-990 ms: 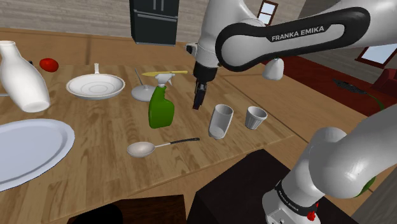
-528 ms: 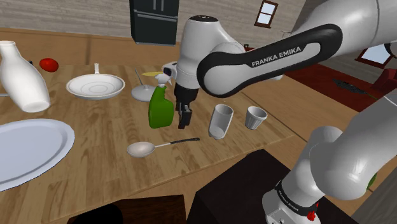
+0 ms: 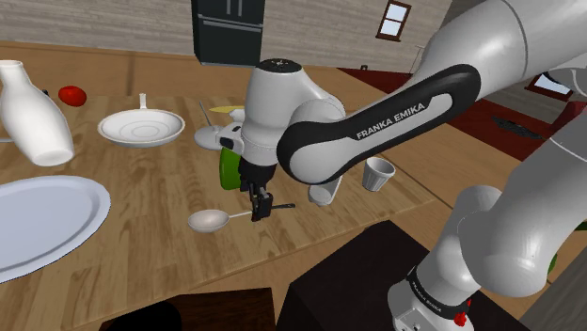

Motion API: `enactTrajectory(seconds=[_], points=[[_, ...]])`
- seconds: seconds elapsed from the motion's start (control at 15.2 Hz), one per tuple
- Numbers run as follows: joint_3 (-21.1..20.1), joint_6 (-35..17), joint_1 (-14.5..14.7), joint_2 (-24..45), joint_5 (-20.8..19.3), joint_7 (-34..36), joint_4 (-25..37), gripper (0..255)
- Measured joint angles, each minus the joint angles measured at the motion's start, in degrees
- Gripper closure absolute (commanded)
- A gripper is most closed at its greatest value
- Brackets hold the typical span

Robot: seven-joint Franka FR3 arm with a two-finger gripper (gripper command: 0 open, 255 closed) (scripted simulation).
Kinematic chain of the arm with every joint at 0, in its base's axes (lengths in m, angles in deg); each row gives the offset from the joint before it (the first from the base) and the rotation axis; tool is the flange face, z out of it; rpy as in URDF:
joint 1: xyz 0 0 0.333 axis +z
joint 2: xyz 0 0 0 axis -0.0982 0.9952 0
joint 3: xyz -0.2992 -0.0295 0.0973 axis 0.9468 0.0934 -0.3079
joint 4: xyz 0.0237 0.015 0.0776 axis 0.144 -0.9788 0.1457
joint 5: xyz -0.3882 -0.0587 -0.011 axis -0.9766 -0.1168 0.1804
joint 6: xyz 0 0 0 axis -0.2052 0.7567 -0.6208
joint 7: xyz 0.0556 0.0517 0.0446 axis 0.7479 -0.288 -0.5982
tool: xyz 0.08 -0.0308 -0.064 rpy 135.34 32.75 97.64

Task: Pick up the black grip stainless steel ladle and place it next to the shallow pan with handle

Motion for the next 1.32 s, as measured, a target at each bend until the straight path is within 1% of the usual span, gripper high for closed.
enactTrajectory(seconds=[0.4,0.79,0.86,1.32], points=[[-0.12,-4.60,-0.33,4.03,-1.84,1.08,-0.79,0],[-0.16,-5.11,-0.31,4.29,-2.00,1.27,-1.01,0],[-0.16,-5.11,-0.31,4.29,-2.00,1.27,-1.01,255],[-0.15,-5.12,-0.32,4.26,-2.00,1.26,-0.99,255]])
